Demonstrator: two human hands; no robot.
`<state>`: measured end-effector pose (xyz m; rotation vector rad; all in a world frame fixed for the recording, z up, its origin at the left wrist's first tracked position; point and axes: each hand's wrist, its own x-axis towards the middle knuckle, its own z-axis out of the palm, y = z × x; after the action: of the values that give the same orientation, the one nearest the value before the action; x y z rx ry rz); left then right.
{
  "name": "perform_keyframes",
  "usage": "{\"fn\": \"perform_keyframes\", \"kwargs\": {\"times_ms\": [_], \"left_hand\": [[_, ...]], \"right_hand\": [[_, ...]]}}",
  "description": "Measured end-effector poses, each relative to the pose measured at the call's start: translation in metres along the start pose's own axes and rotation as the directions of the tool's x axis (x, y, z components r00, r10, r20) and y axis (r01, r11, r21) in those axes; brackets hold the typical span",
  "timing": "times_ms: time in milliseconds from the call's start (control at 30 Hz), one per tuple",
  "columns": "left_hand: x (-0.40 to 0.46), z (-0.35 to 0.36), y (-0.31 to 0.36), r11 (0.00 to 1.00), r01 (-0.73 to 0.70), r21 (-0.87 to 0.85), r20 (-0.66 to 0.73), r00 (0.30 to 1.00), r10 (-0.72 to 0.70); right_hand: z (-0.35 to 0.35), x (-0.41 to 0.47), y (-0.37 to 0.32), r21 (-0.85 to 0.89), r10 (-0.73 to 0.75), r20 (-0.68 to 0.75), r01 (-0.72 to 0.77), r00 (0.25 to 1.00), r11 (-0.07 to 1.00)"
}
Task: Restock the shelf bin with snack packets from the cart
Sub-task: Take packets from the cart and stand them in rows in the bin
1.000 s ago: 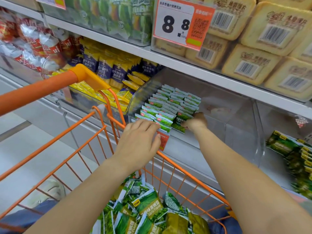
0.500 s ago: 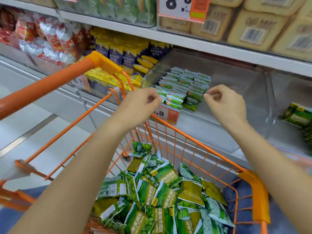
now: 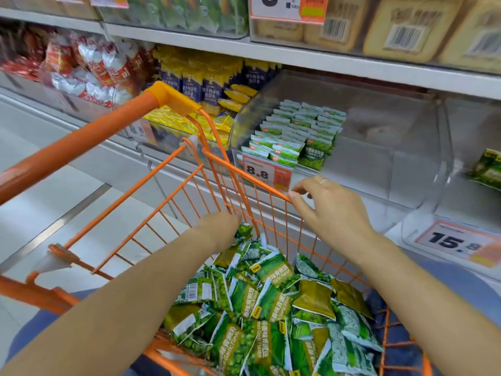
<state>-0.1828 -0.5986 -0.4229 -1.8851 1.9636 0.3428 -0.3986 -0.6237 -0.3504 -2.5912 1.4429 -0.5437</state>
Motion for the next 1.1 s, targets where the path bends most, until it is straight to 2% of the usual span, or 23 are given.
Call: {"fn": "perform_keyframes", "kwargs": {"times_ms": [100,167,200,300,400,467,567,667,733,800,867,933,1033,1100], "left_hand": [[-0.003,-0.008,-0.004,0.999,-0.048,-0.021,-0.036,0.998,0.048],[-0.012,-0.021,-0.007,0.983,-0.119,-0.141,-0.031,0.993,0.116],[-0.018,-0.030,-0.009,0.956,-0.145,-0.255,-0.015,0.989,0.146],[-0.043,-0.061,-0.008,0.763,-0.168,-0.625,0.044,0.967,0.249],[-0.066,-0.091,-0.001,0.476,-0.164,-0.864,0.025,0.930,0.366],[-0.077,-0.105,0.007,0.343,-0.199,-0.918,-0.063,0.927,0.369],[-0.082,-0.117,0.018,0.316,-0.300,-0.900,-0.239,0.946,0.218],[-0.081,-0.121,0.026,0.228,-0.327,-0.917,-0.314,0.945,0.096],[-0.080,-0.123,0.031,0.116,-0.362,-0.925,-0.356,0.932,0.068],[-0.080,-0.124,0.035,0.027,-0.384,-0.923,-0.383,0.923,0.019],[-0.077,-0.124,0.039,0.035,-0.416,-0.909,-0.417,0.908,-0.033],[-0.075,-0.123,0.043,0.080,-0.445,-0.892,-0.451,0.889,-0.078],[-0.074,-0.125,0.048,0.133,-0.497,-0.858,-0.511,0.851,-0.119],[-0.074,-0.127,0.051,0.160,-0.529,-0.833,-0.548,0.827,-0.122]], "right_hand": [[-0.001,0.001,0.000,-0.001,0.001,0.009,-0.001,1.000,1.000],[-0.001,0.001,0.001,0.016,0.001,0.014,-0.002,1.000,1.000],[-0.001,0.001,0.002,0.039,0.003,0.014,-0.003,1.000,0.999],[-0.004,0.000,0.002,0.224,0.025,-0.007,-0.023,1.000,0.974],[-0.010,-0.002,0.000,0.456,-0.032,0.006,0.026,0.999,0.890],[-0.015,-0.004,-0.003,0.582,-0.081,0.040,0.043,0.996,0.812],[-0.021,-0.006,-0.007,0.734,-0.064,0.042,0.013,0.997,0.679],[-0.026,-0.003,-0.005,0.851,0.053,-0.004,-0.025,0.999,0.525],[-0.030,-0.002,-0.004,0.923,0.142,0.035,-0.086,0.989,0.375],[-0.033,0.000,-0.003,0.973,0.183,0.124,-0.156,0.975,0.171],[-0.037,0.002,-0.003,0.979,0.176,0.200,-0.202,0.964,-0.007],[-0.040,0.002,-0.003,0.967,0.167,0.242,-0.225,0.956,-0.115],[-0.041,0.003,0.000,0.947,0.170,0.289,-0.256,0.942,-0.192],[-0.041,0.003,0.002,0.944,0.174,0.302,-0.269,0.937,-0.193]]}}
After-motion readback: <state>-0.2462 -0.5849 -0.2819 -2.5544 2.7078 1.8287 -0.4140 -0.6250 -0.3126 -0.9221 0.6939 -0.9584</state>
